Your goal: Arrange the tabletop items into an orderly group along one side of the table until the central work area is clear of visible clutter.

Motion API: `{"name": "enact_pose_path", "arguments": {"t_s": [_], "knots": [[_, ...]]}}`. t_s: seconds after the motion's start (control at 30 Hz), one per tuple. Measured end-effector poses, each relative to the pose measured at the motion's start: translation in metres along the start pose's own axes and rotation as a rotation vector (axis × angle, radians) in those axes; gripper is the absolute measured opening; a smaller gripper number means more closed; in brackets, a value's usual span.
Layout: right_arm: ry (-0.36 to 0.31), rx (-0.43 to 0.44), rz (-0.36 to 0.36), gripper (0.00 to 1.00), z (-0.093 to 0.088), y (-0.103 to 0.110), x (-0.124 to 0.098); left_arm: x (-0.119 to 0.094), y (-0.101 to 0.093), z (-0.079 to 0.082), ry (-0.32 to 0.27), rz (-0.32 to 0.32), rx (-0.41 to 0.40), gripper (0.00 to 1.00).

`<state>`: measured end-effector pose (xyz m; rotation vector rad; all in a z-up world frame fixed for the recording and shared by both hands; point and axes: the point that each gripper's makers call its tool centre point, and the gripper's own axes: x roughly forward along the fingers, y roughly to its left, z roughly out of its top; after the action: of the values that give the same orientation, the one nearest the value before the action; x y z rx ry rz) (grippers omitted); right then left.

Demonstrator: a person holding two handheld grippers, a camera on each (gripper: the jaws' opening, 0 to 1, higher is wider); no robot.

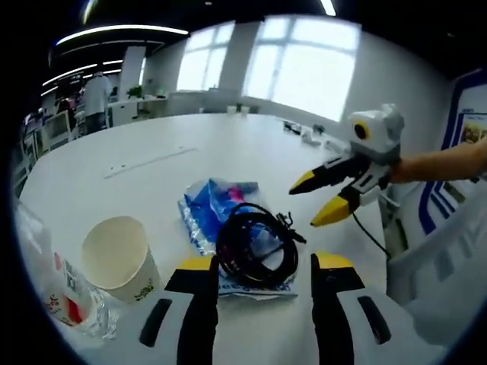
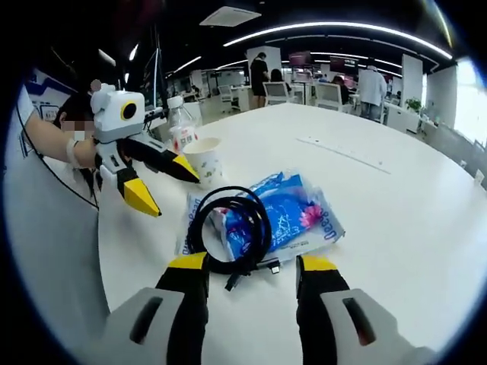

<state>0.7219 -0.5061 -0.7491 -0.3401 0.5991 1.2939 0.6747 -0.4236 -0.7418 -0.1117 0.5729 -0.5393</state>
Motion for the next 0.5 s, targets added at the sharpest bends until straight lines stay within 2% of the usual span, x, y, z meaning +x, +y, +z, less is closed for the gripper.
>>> {"name": "enact_pose_path", "arguments": {"t_s": [0.1,0.23,0.5], "knots": [[-0.001,-0.005,0.006,0.38,0.006,0.000,0.006,0.002,0.002,-0.002,0.011,0.014,-0.015,0.38],[0.004,-0.024,0.002,0.36,0.012,0.000,0.014,0.005,0.006,-0.007,0.028,0.037,-0.035,0.37],[0.027,-0.024,0.011,0.31,0.008,-0.001,0.025,0.012,0.008,-0.014,0.052,0.050,-0.083,0.31]]}}
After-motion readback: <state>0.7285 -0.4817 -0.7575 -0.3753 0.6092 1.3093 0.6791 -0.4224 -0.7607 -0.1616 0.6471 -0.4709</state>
